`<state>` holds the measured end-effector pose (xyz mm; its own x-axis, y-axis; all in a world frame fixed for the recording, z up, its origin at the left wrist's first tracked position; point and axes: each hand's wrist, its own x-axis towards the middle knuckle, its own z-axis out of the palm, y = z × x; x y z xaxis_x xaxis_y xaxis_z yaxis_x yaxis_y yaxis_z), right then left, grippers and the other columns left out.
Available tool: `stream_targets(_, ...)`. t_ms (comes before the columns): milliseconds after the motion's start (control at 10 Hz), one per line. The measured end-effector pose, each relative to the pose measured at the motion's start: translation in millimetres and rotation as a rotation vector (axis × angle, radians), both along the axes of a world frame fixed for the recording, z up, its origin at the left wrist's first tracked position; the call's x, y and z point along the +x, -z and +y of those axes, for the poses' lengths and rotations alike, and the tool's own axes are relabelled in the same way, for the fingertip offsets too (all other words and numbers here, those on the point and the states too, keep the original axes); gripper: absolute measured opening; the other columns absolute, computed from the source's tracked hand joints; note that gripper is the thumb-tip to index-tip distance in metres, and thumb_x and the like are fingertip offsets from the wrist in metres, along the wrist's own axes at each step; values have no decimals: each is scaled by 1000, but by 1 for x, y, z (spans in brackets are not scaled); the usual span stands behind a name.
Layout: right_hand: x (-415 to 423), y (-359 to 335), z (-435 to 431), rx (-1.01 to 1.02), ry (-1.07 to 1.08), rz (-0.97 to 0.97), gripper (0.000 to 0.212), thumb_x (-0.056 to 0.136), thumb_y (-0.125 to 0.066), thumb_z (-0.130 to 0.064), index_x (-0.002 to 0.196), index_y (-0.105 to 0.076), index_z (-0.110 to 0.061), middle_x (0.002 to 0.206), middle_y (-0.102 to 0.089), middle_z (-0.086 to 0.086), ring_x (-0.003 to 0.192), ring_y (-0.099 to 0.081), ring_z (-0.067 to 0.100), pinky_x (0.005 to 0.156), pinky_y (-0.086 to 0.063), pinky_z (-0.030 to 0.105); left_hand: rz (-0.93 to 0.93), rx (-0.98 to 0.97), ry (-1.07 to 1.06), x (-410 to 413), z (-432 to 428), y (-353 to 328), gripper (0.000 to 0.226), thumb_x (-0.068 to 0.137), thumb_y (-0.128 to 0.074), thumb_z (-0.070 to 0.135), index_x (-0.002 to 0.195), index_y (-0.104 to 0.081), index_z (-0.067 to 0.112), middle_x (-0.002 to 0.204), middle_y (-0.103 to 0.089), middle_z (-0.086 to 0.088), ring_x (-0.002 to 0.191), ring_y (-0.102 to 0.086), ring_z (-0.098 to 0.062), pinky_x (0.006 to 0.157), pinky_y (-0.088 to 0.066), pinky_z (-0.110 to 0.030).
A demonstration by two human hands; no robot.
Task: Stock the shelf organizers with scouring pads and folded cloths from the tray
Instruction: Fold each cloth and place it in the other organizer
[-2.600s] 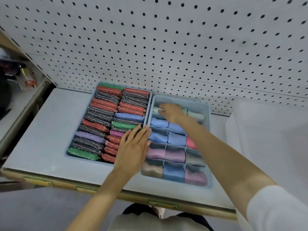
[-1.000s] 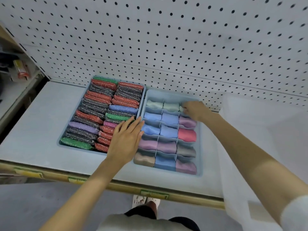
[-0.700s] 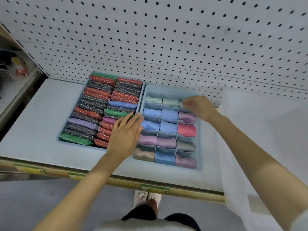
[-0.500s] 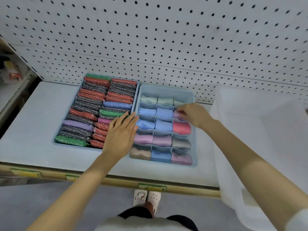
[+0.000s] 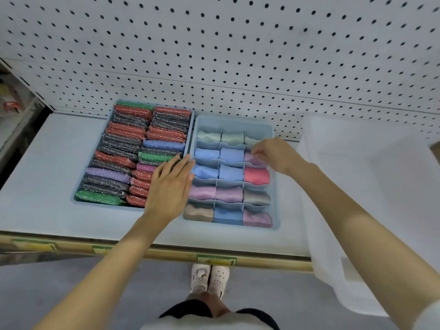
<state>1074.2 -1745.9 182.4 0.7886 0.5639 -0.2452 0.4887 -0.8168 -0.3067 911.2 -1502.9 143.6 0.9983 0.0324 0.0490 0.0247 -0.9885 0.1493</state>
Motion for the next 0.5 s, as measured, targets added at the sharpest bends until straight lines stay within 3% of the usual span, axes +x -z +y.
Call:
stream_targets(100, -19, -1, -8, -38, -45, 70, 12, 84, -61, -14, 87, -71, -9, 91, -70, 9, 88, -63, 28, 79, -49, 39, -2, 3, 0, 0, 0, 0, 51, 101, -19, 34, 139, -48, 16, 143, -49, 0, 135, -40, -22, 105, -32, -40)
stream_targets(200, -35, 8, -6, -234, -114, -9, 12, 88, -56, -19, 91, -66, -13, 95, -67, 7, 90, -60, 29, 73, -44, 32, -4, -1, 6, 1, 0, 0, 52, 100, -19, 34, 138, -49, 15, 143, -49, 0, 134, -40, -23, 104, -33, -41)
stream_targets(400, -29, 28, 4, -410, -202, -73, 23, 90, -49, -19, 109, -59, -11, 113, -61, 8, 96, -60, 32, 70, -41, 33, 4, 3, 0, 0, 0, 0, 52, 100, -18, 35, 139, -48, 16, 144, -48, 0, 135, -39, -23, 104, -34, -41)
stream_targets(500, -27, 24, 10, -403, -170, -88, 19, 88, -50, -18, 100, -62, -11, 104, -62, 9, 95, -60, 31, 69, -41, 31, 4, 7, 1, 0, 0, 0, 53, 100, -17, 35, 139, -48, 16, 144, -48, 1, 135, -40, -22, 104, -34, -41)
